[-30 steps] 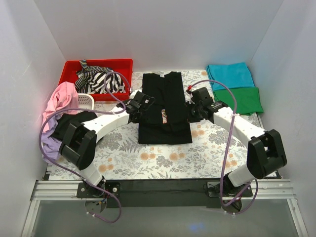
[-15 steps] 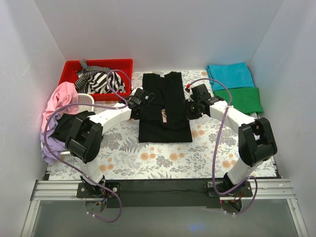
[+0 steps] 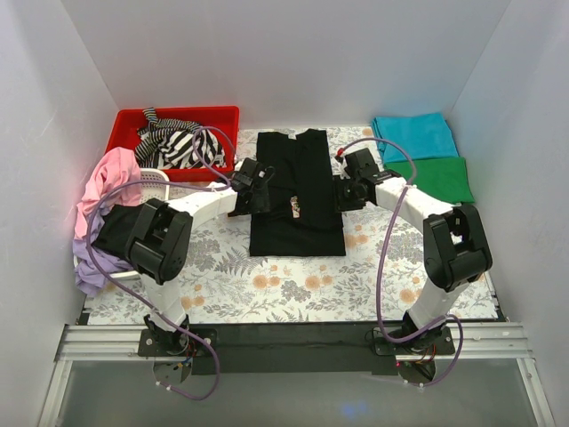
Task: Fold and stack the t-shirts
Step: Fold the tshirt
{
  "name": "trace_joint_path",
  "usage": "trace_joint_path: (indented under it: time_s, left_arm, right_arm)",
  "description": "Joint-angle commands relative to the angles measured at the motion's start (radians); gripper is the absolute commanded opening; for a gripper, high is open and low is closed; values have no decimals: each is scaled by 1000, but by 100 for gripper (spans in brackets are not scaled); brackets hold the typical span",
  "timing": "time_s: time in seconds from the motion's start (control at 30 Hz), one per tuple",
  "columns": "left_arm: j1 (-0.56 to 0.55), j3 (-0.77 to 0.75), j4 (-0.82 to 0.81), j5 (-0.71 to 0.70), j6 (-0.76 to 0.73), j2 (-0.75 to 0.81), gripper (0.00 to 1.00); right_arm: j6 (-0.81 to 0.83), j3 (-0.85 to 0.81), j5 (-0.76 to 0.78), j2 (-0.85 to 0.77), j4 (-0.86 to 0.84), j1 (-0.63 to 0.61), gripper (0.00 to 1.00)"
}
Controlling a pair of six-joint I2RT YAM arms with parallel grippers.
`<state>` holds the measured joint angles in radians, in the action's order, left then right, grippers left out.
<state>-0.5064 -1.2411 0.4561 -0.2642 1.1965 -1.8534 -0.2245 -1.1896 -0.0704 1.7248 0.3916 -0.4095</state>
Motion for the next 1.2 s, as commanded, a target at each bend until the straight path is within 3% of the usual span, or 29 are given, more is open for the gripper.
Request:
trace_joint_path:
  time_s: [0.0, 0.13, 0.3, 0.37, 0.47, 0.83, 1.17]
  left_arm:
    - [25, -35, 7, -75, -31, 74, 73]
    - [34, -105, 47, -1, -74, 114, 73]
    - [34, -90, 27, 399, -90, 178, 70]
    - [32, -61, 15, 539, -81, 183, 69]
    - [31, -12, 0, 638, -54, 175, 66]
    - [25, 126, -86, 643, 8, 142, 65]
    - [26, 57, -94, 600, 8, 49, 64]
  right_arm:
    - [37, -39, 111, -108, -45, 11, 48]
    - [40, -50, 34, -168, -54, 11, 56]
    - [-7, -33, -244, -139, -11, -8, 52]
    - [-21, -9, -246, -137, -13, -41, 51]
    - [-42, 31, -235, -133, -13, -80, 50]
    - [-87, 111, -212, -111, -23, -137, 49]
    - [-102, 127, -212, -64, -33, -140, 48]
